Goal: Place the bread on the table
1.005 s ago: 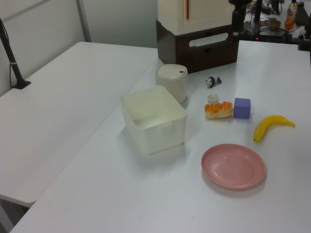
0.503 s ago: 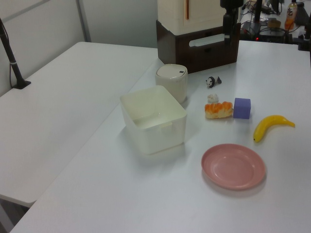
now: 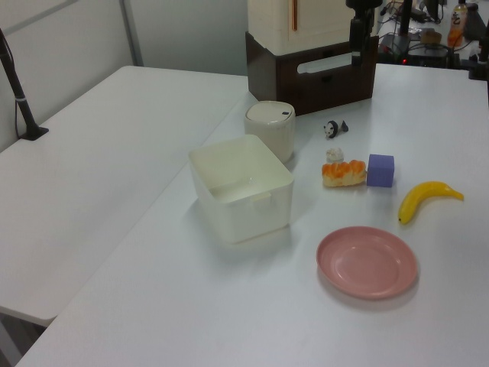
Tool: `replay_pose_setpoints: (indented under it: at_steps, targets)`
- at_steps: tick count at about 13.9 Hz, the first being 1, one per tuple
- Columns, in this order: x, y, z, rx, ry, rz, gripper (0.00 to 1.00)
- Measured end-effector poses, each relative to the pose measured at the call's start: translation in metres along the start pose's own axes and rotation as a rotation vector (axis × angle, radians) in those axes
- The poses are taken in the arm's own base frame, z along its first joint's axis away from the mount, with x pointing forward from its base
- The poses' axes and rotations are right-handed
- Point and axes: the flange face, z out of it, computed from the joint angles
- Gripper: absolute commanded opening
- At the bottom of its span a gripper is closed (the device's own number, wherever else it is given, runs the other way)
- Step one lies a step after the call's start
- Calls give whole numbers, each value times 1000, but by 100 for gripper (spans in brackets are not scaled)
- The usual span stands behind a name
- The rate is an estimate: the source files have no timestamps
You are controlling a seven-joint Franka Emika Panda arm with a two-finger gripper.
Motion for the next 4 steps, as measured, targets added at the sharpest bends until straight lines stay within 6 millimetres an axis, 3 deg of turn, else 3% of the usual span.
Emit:
replay_pose_setpoints:
  at_steps: [4]
  targets:
    - [0, 3, 0, -28, 0, 1, 100]
